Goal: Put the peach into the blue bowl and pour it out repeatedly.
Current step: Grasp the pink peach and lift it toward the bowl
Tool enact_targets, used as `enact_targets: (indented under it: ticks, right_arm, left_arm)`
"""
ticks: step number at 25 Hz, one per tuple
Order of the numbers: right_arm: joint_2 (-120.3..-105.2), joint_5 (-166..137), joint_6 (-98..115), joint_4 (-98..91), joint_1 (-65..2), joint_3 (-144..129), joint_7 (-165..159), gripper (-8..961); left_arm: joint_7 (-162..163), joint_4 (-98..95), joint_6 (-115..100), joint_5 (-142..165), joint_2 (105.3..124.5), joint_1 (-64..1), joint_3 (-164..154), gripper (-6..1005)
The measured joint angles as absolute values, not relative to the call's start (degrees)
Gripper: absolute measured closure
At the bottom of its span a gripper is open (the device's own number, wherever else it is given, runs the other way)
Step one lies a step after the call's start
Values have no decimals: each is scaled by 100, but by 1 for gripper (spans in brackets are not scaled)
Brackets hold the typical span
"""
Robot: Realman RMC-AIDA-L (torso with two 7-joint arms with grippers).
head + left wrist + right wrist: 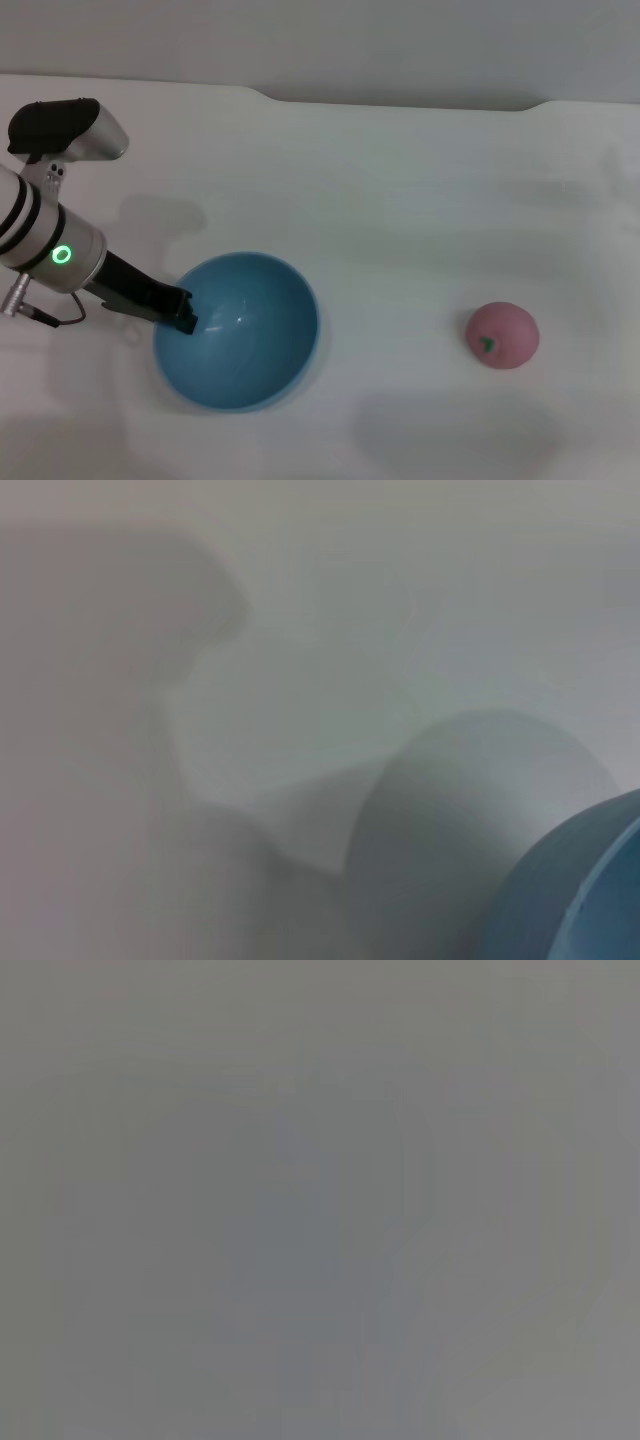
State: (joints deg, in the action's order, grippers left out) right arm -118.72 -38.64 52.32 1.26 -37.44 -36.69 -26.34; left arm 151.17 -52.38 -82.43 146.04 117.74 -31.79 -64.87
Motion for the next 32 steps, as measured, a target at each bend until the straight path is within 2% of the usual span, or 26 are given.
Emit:
enact_targets:
  ticks: [5,7,8,12,19,22,28,32]
  right_arm:
    - [-11819,-5938,3814,-819,-3957,-4144,-5456,261]
    - [-11757,-7907,3746,-1523,-3964,-4786,-7940,261]
    - [-11757,-7907,3746,-1523,-3964,-4786,-7940,261]
    - [-11636,-10750,4739,-2518,-4004,-5114,-11003,262]
    - [-11494,-14154,6979,-3409,-4698,-5052,-12971,262]
    - [-11540,-14745,7756,-3677,-4904,-5106,-13003,262]
    - [-11776,-15340,8498,-4273,-4925,-5434,-13255,263]
    - [-11819,-15379,8514,-4252,-4906,-5675,-13321,263]
  left_arm:
    - [15219,-5254,-8235,14577,11779,-3224,-6477,1000]
    - [15239,-5245,-8208,14546,11779,-3231,-6473,1001]
    - [15247,-5241,-8196,14518,11779,-3233,-6457,1001]
    - [15310,-5226,-8151,14339,11783,-3230,-6353,1001]
    - [15423,-5222,-8073,14295,11780,-3254,-6329,1000]
    - [15464,-5217,-8051,14292,11783,-3284,-6330,1000]
    - [15478,-5246,-7990,14291,11781,-3318,-6335,1001]
    - [15478,-5260,-8002,14291,11777,-3343,-6357,1001]
